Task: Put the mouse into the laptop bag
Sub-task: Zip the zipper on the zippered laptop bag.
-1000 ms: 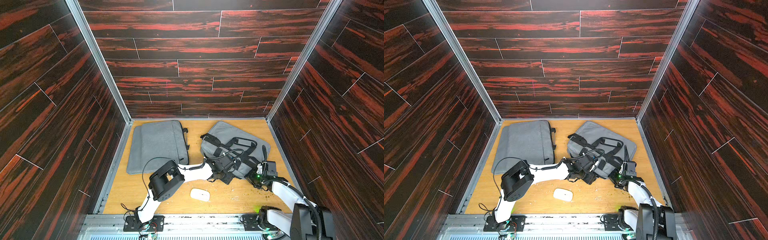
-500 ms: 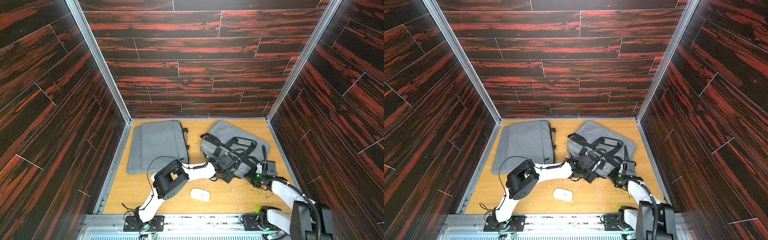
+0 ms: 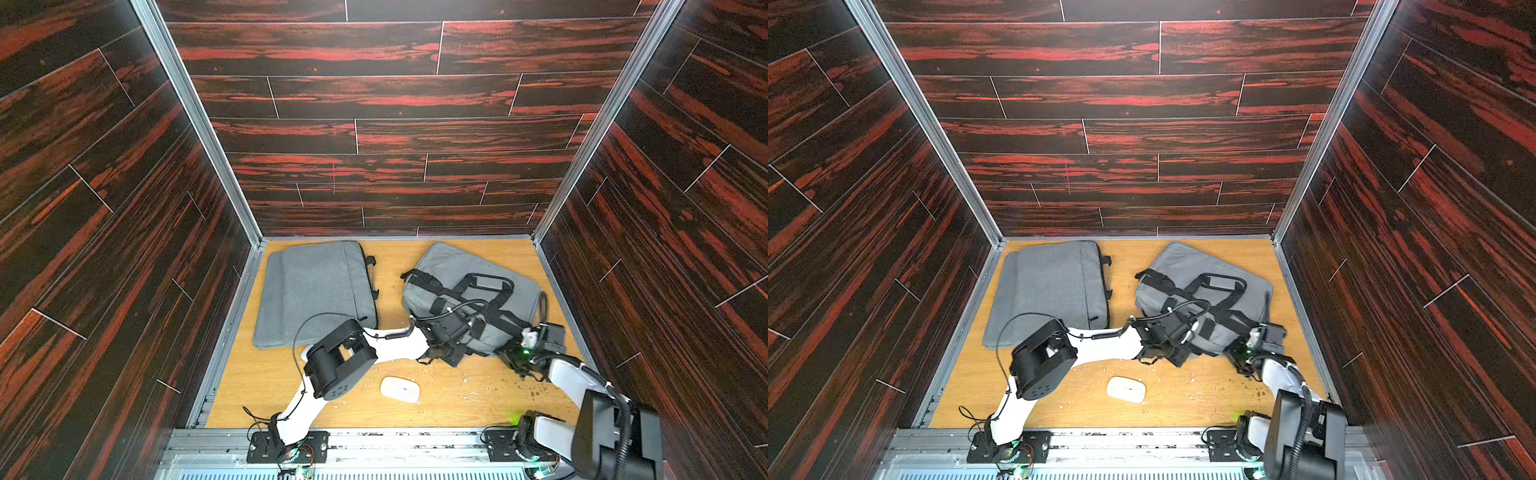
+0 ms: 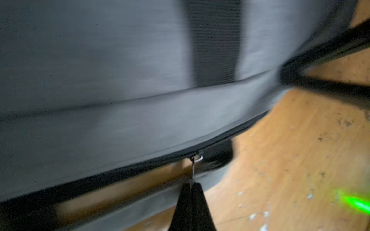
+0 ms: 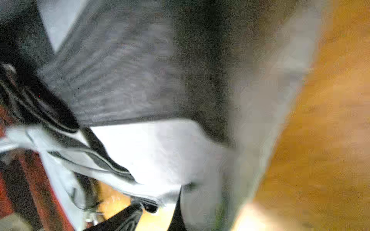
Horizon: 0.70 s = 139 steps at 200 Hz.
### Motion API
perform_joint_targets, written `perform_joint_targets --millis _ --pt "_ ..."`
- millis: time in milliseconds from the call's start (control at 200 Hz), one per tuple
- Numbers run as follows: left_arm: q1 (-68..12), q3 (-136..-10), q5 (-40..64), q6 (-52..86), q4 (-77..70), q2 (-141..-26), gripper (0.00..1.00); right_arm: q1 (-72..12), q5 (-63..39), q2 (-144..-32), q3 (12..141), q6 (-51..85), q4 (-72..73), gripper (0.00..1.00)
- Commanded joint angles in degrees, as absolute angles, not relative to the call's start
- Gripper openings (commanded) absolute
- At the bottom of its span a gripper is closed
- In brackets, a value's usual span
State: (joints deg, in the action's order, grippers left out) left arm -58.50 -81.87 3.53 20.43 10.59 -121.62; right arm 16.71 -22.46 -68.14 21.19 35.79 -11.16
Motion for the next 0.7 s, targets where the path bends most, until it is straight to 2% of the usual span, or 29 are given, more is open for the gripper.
perform_joint_targets --millis 0,220,321,446,501,531,556,576,631,691 --pt "-52.75 -76.97 -0.15 21.57 13.29 -117.56 0.00 21.56 -21.20 -67.78 23.75 32.00 -14.34 0.00" --pt "-45.11 -71.74 -4.57 22.27 11.15 -113.63 0.00 24.99 -20.39 -70.63 28.63 31.84 -14.38 0.00" --pt "-43.96 -70.53 -6.41 22.30 12.29 -112.70 0.00 25.89 -20.39 -73.45 31.68 32.26 -13.36 0.00" --pt "-44.55 -68.69 -3.56 23.11 12.30 -111.26 0.00 25.91 -20.39 -76.05 36.04 32.24 -12.84 0.00" --pt "-45.68 -68.23 -2.94 23.81 12.12 -110.63 0.00 25.10 -20.99 -75.80 37.57 32.26 -12.86 0.12" --pt "-46.56 -68.26 -2.51 24.28 11.96 -110.28 0.00 24.17 -20.84 -75.05 38.22 32.21 -13.45 0.24" --pt "-47.34 -68.25 -2.12 24.61 11.82 -110.10 0.00 22.72 -20.42 -74.20 38.75 31.83 -14.10 0.39" --pt "-48.10 -68.40 -1.88 24.92 11.66 -109.95 0.00 21.31 -17.82 -73.53 39.19 31.53 -14.97 0.45" --pt "-50.25 -69.27 -1.58 25.70 11.71 -109.89 0.00 16.24 -13.00 -70.88 40.31 30.94 -17.98 0.55" --pt "-52.52 -70.68 -1.34 26.50 12.13 -109.87 0.00 10.53 -9.23 -67.50 40.19 31.38 -20.50 0.62"
